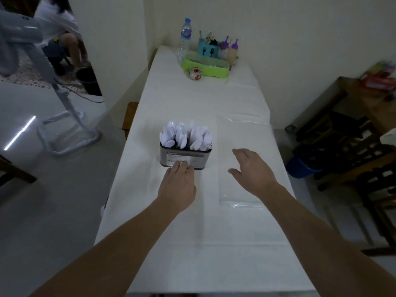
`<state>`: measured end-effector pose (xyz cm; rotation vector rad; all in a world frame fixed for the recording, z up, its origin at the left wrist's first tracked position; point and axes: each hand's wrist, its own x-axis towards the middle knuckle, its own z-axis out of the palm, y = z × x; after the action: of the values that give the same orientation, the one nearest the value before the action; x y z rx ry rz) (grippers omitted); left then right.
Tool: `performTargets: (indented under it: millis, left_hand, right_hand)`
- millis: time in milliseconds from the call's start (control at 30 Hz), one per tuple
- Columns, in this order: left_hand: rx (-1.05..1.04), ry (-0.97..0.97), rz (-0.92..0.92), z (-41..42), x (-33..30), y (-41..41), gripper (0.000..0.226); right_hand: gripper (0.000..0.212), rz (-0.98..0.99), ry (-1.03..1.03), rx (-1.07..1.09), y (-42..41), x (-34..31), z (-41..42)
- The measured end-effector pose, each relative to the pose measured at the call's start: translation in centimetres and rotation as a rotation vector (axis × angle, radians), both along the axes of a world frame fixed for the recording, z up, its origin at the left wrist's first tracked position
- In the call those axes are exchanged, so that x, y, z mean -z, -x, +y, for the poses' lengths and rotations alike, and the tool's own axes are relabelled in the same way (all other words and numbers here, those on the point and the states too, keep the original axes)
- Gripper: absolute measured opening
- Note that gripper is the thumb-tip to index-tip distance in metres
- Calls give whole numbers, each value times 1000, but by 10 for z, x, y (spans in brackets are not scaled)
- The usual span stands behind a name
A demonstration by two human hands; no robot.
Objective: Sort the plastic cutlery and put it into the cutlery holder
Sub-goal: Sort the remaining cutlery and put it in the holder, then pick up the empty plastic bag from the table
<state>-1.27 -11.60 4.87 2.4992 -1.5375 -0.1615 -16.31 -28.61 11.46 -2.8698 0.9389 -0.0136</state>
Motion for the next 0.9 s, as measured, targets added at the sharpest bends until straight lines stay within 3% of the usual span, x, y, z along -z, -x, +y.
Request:
performTargets:
  millis: [467, 767, 900]
  left_hand:
    - [232, -52, -19, -30, 18, 89, 51]
    - [219, -134, -16, -83, 45, 115, 54]
    - [196, -261, -29, -106, 61, 115, 69]
  right_hand:
    - [59, 141, -159, 362, 154, 60, 1]
    - [62, 177, -196, 302, 190, 99, -52]
    - [60, 211, -211, 237, 204, 122, -91]
